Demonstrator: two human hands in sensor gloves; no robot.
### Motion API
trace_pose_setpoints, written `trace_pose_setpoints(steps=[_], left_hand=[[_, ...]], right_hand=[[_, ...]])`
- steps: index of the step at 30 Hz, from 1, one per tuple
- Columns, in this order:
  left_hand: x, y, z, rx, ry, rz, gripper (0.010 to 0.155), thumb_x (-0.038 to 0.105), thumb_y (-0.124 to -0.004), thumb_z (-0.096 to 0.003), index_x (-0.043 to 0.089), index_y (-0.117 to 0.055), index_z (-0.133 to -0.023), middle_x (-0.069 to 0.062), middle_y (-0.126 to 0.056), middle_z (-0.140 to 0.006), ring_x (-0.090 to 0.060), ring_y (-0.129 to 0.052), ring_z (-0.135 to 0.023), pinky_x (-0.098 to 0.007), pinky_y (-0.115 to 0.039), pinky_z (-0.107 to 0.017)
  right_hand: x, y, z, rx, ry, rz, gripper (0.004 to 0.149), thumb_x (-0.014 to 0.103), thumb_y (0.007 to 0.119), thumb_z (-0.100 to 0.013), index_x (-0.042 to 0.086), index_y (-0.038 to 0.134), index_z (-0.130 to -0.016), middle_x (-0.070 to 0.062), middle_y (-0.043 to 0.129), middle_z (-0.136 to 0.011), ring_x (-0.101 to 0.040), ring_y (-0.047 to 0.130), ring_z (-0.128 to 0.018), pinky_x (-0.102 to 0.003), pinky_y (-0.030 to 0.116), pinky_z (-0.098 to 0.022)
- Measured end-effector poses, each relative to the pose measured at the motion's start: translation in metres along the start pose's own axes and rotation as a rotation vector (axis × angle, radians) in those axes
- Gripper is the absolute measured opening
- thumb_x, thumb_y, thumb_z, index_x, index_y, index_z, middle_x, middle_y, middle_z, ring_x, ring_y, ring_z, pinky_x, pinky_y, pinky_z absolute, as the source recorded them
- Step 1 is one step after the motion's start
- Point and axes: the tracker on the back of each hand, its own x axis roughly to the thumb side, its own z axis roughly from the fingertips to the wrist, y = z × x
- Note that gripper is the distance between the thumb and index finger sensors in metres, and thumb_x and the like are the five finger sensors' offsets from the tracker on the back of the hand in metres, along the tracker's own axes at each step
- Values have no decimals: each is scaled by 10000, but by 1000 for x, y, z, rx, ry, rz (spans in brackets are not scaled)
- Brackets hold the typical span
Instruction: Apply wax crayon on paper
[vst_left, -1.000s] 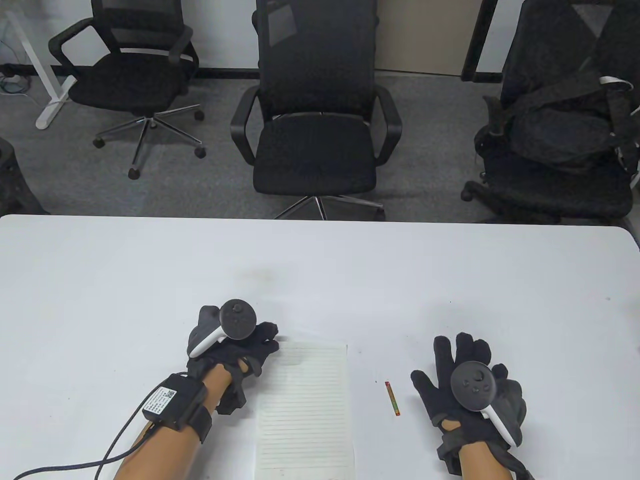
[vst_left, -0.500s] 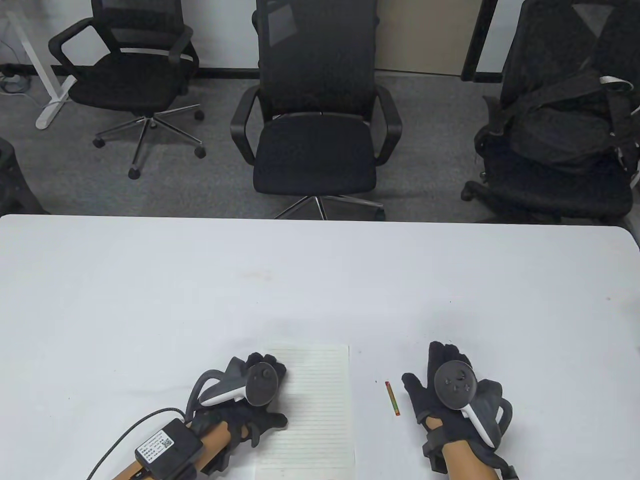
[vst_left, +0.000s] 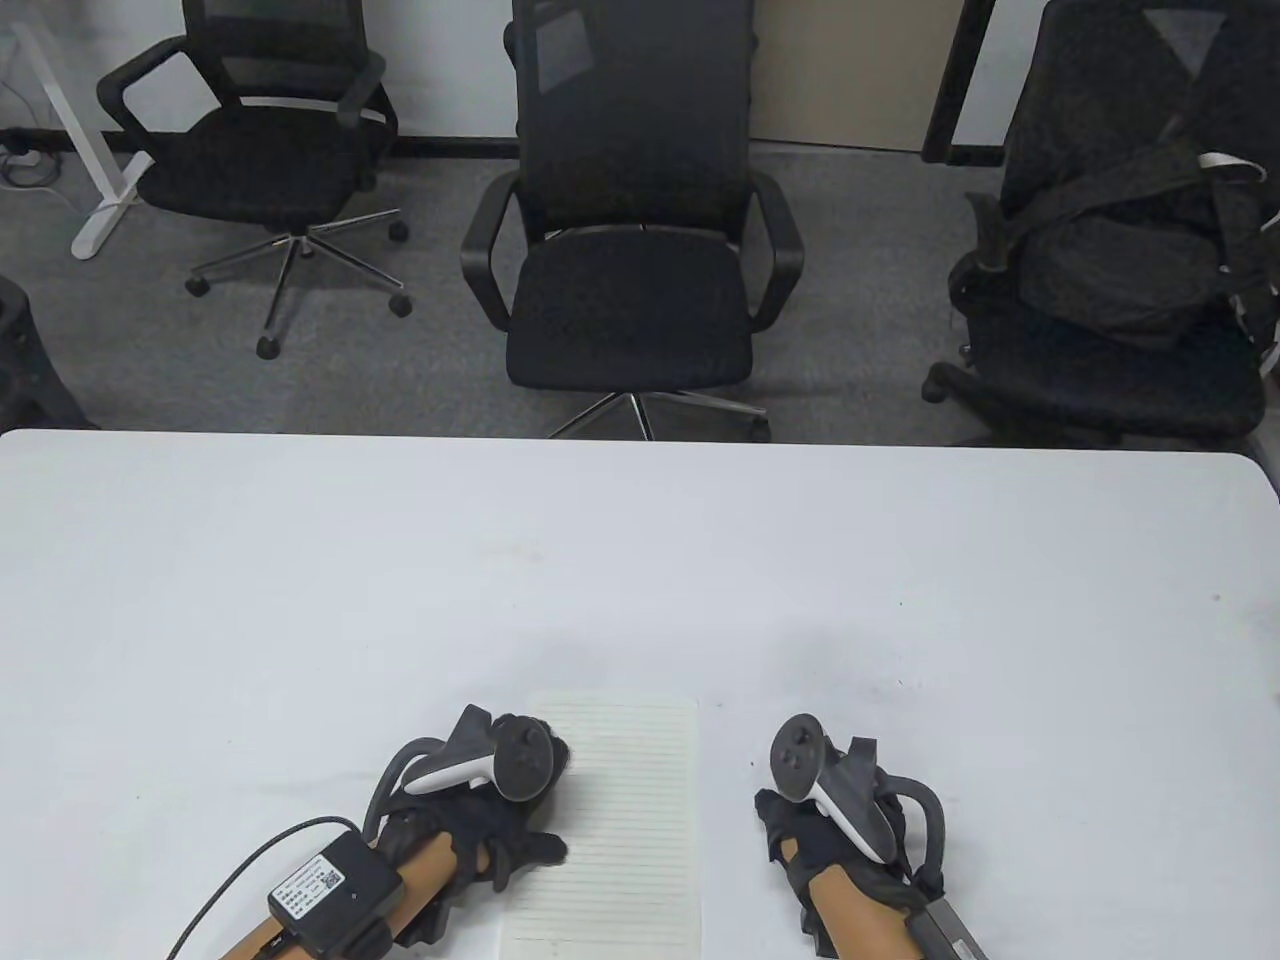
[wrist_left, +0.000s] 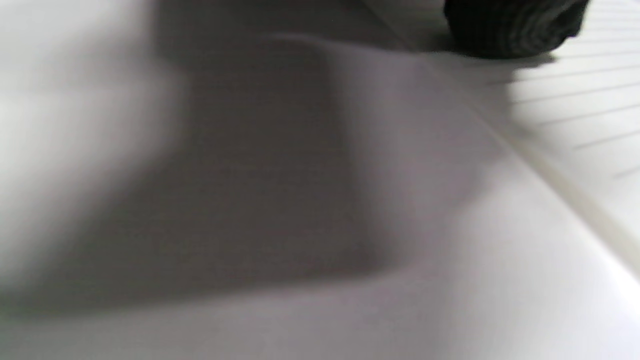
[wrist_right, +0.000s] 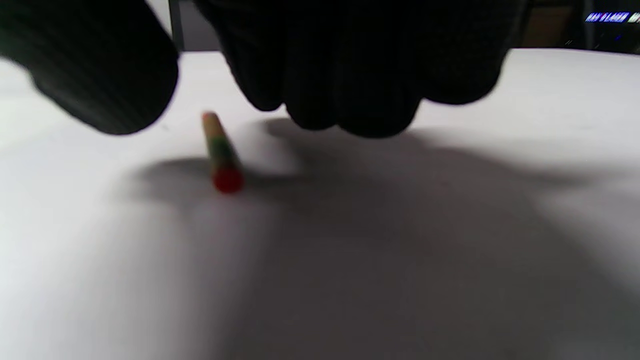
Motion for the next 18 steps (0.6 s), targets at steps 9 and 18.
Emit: trace_pose_setpoints(steps=[9,18], left_hand=[[0,0,1,3,-10,-8,943,719,-672,-424,363,-107,-1089,94,-11,-1128,-239,-71,-1132,-575,-146,-792],[2,1,2,17,2,-44,947,734,-664,-412,369,-118,-1095,97,-32,-1140,-232,-104,-1146,-584,-152,-793]], right_hand=[[27,7,-4,-66,53,133,512,412,831,-402,153,798,-843,-135,857,-730,-267,902,-541,-441,803,-405],[30,7,-11,-81,-16,182,474,450,754,-403,192,753,-801,-95,861,-739,-255,932,-574,-494,834,-453]])
